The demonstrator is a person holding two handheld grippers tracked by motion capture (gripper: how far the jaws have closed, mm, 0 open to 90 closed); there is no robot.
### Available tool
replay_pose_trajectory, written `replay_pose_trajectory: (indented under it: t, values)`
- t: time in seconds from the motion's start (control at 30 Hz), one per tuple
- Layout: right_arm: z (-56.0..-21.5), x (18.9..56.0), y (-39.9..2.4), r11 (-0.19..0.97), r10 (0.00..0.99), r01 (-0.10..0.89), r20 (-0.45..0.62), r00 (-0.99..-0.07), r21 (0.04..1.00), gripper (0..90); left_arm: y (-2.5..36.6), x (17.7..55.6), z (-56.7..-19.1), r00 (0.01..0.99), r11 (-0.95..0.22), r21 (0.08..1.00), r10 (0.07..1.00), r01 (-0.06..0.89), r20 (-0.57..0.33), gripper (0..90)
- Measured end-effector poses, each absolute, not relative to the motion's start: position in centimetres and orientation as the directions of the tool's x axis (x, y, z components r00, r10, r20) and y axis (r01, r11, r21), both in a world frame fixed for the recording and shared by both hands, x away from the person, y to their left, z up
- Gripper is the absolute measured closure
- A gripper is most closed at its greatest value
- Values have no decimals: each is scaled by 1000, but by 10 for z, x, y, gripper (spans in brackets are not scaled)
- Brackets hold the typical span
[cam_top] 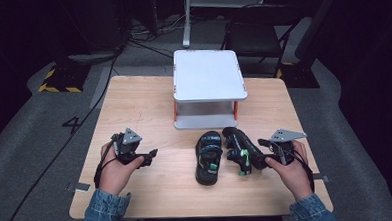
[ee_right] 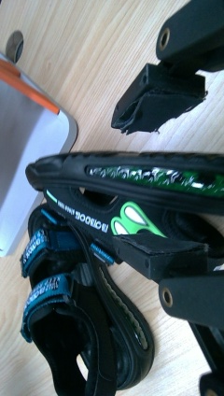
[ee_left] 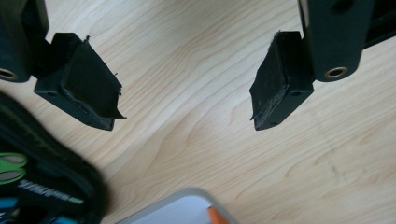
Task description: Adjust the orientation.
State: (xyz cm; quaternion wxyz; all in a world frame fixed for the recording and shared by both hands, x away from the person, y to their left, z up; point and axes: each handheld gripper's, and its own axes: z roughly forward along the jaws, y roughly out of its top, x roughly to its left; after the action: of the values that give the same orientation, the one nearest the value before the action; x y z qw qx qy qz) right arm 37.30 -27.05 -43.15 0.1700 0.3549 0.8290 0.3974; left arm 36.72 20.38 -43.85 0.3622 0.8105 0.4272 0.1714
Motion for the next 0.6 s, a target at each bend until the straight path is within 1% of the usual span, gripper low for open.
replay_pose_trajectory:
  t: [0.13, 0.27, 0.33, 0.4, 0.43, 0.6]
  values:
    - [-430, 373, -264, 461, 706, 441, -17, -708, 770, 383, 211, 368, -442, 562, -365, 726, 826, 583, -36, 243]
    - [-429, 373, -261, 466, 704, 438, -21, -710, 769, 385, 214, 368, -444, 561, -358, 725, 826, 589, -48, 243]
    - [-428, 372, -259, 475, 694, 433, -24, -719, 766, 400, 215, 369, -445, 560, -359, 723, 827, 591, -47, 243]
    - [-428, 371, -256, 487, 682, 417, -35, -731, 767, 447, 216, 370, -446, 563, -368, 720, 826, 589, -38, 243]
    - [-429, 371, -254, 495, 676, 413, -41, -735, 764, 452, 215, 370, -446, 558, -358, 722, 828, 592, -46, 243]
    - [-433, 373, -249, 531, 669, 370, -109, -735, 762, 511, 214, 369, -449, 573, -379, 714, 819, 589, -39, 243]
